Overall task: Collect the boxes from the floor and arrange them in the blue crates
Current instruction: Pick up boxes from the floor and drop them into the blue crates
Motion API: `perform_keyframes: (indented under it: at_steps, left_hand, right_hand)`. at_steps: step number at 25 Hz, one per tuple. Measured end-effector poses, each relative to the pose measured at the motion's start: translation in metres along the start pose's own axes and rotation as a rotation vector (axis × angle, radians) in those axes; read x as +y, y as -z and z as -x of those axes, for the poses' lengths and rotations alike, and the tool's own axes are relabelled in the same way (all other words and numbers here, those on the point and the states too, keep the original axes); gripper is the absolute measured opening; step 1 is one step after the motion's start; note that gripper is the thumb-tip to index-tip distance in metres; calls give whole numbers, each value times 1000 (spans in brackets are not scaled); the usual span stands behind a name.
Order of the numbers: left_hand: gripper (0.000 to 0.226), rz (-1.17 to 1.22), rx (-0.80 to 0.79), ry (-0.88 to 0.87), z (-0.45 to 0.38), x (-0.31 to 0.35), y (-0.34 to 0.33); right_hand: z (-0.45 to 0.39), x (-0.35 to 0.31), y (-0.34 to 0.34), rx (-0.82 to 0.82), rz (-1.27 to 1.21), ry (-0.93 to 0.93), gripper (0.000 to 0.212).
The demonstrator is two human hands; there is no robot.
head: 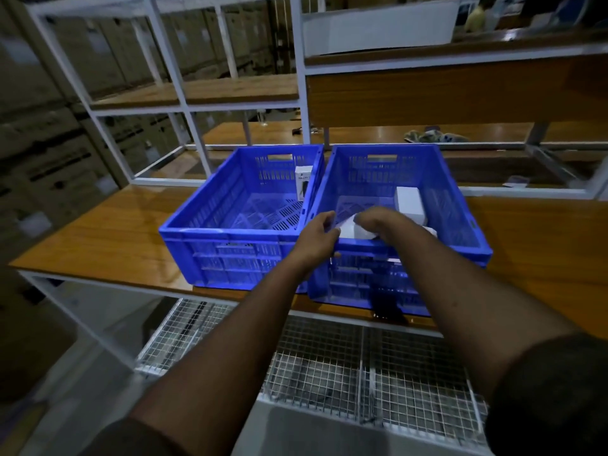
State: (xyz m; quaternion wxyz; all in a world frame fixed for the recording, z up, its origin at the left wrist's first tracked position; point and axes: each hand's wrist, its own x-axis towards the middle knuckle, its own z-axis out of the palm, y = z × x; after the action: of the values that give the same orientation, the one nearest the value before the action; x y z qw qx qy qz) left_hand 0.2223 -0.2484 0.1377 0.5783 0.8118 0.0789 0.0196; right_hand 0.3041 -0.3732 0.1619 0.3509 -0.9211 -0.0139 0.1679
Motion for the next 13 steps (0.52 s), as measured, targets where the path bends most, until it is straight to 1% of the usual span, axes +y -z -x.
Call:
perform_keyframes:
  at_steps: [3,4,5,6,8,11,13]
  left_hand:
    - [49,28,8,-7,1,-1,1]
    - [48,38,17,-14,2,-1,2]
    - [46,52,29,-21,3,-2,2]
    - [43,68,44,-31,6,-2,2]
    - [37,95,102,-60,11,-3,3]
    - [22,127,297,-106,20,-6,7]
    - [11,136,434,-100,24,-11,11]
  right_hand:
    - [3,1,-5,-69,328,-29,39]
    - [4,1,-7,-62,394,-56,39]
    - [5,2,-9,-21,410,-71,37]
    - [7,3,-11,30,380,-71,32]
    - [8,9,-13,191,309,-1,24]
    - [18,13,-26,446,232,213,27]
    - [27,10,-41,584,111,370,24]
